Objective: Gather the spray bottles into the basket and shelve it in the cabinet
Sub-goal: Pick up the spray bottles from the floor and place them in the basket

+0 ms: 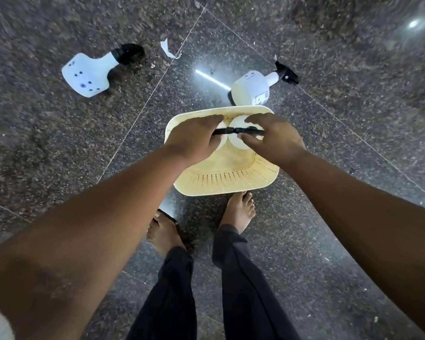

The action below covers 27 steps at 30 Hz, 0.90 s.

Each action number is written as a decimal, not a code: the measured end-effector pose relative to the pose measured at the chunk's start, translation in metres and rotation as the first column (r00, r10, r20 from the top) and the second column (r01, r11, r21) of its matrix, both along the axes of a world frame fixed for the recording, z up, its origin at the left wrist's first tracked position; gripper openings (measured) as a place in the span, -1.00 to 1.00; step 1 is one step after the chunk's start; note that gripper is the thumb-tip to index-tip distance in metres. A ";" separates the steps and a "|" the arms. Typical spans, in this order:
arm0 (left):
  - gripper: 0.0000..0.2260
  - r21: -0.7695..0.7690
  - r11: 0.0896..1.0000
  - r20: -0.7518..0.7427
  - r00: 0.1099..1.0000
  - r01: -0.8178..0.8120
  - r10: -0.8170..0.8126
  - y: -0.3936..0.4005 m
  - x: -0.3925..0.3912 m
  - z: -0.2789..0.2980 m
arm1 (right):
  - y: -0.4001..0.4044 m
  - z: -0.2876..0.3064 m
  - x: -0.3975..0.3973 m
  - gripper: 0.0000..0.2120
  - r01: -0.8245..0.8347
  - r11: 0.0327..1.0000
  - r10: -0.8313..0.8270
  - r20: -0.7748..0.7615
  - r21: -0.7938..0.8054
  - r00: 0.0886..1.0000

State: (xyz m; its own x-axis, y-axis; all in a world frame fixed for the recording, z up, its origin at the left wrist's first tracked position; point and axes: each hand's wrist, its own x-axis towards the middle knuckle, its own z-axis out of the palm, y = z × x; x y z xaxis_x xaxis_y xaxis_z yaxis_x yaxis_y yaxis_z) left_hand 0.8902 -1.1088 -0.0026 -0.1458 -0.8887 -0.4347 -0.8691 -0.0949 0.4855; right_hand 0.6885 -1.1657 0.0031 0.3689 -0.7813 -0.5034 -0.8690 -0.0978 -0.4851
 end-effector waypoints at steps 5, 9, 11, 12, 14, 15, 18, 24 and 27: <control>-0.48 -0.078 0.989 -0.018 0.992 -0.129 0.128 -0.010 0.063 0.012 | -0.034 0.008 -0.011 -0.73 0.330 0.943 -0.323 0.141 -0.035 0.936; -0.49 -0.045 0.988 0.196 0.969 -0.145 0.151 -0.019 0.122 -0.002 | -0.072 -0.008 -0.025 -0.74 0.415 0.907 -0.411 0.058 -0.068 0.910; -0.45 0.010 0.997 0.327 0.942 -0.081 0.073 -0.024 0.143 -0.016 | -0.089 -0.021 -0.031 -0.70 0.381 0.920 -0.387 -0.048 -0.092 0.921; -0.42 0.048 0.997 0.386 0.922 -0.057 0.034 -0.027 0.151 -0.023 | -0.097 -0.028 -0.034 -0.69 0.346 0.932 -0.357 -0.106 -0.103 0.928; -0.35 0.112 0.993 0.474 0.880 -0.024 -0.032 -0.031 0.162 -0.039 | -0.111 -0.042 -0.036 -0.65 0.241 0.966 -0.257 -0.225 -0.096 0.940; -0.32 0.129 0.992 0.504 0.862 -0.012 -0.055 -0.033 0.167 -0.047 | -0.118 -0.049 -0.035 -0.63 0.182 0.980 -0.197 -0.287 -0.078 0.938; -0.26 0.149 0.988 0.582 0.811 -0.031 -0.062 -0.042 0.179 -0.068 | -0.139 -0.072 -0.028 -0.51 0.024 1.000 -0.028 -0.427 -0.016 0.904; -0.25 0.110 0.991 0.664 0.748 -0.077 -0.015 -0.066 0.189 -0.107 | -0.159 -0.117 -0.009 -0.46 -0.205 0.979 0.155 -0.580 -0.021 0.800; -0.25 0.091 0.989 0.678 0.735 -0.119 0.026 -0.074 0.192 -0.122 | -0.161 -0.134 -0.010 -0.52 -0.301 0.953 0.213 -0.652 -0.025 0.728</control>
